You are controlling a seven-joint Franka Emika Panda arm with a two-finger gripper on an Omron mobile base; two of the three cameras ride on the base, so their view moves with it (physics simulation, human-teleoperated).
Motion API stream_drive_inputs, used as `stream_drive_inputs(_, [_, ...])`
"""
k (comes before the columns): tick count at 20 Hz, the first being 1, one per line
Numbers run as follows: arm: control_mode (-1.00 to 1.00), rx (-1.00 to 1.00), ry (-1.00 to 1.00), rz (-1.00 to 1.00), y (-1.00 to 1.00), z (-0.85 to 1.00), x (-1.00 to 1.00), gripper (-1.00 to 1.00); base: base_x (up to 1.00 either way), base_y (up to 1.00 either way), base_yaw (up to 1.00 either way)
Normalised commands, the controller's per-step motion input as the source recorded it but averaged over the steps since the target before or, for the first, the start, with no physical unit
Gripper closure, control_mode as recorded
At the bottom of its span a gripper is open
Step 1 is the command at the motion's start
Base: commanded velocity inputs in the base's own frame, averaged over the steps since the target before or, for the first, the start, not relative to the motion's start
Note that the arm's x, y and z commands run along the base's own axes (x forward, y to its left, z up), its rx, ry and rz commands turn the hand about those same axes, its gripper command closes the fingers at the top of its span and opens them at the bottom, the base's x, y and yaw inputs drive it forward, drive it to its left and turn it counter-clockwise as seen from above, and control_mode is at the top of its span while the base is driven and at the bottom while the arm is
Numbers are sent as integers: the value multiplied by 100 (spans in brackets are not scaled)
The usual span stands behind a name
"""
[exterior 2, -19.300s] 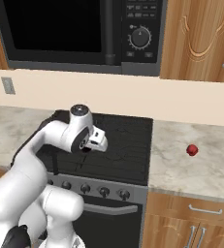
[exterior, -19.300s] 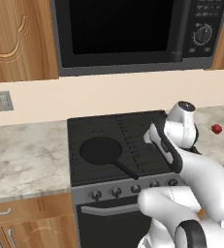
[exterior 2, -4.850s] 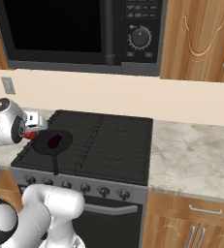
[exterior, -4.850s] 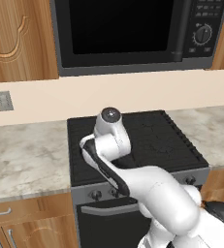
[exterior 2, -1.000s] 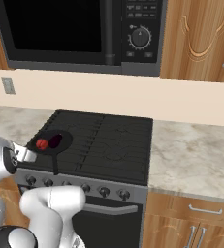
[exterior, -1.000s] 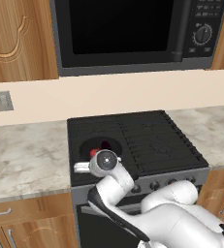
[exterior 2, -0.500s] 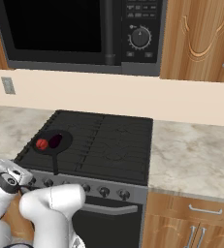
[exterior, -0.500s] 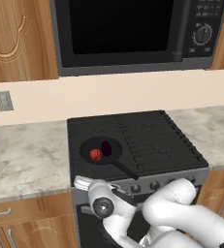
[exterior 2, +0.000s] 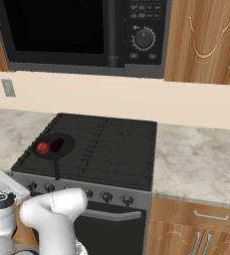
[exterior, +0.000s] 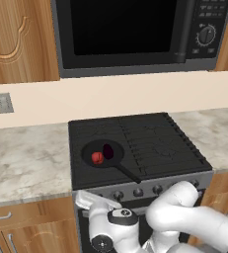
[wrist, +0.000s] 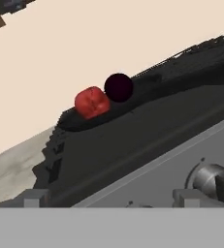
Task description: Put the eggplant and bell pepper in the pan. Then turn on the front left burner and set the heat to medium.
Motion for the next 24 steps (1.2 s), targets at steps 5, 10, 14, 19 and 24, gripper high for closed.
stream_drive_inputs(5, [-100,-3,-9,0,-12,-21,-5,-100,0,0,0])
stream_drive_inputs(10, [-100,-19,-4,4,-20,0,-31,-100,0,0,0])
stream_drive_inputs(14, [-100,-20,0,3,-22,0,-26,-100,0,0,0])
stream_drive_inputs(19, [-100,-19,0,4,-19,0,0,-100,0,0,0])
stream_drive_inputs(24, [-100,-2,0,19,0,-8,0,-100,0,0,0])
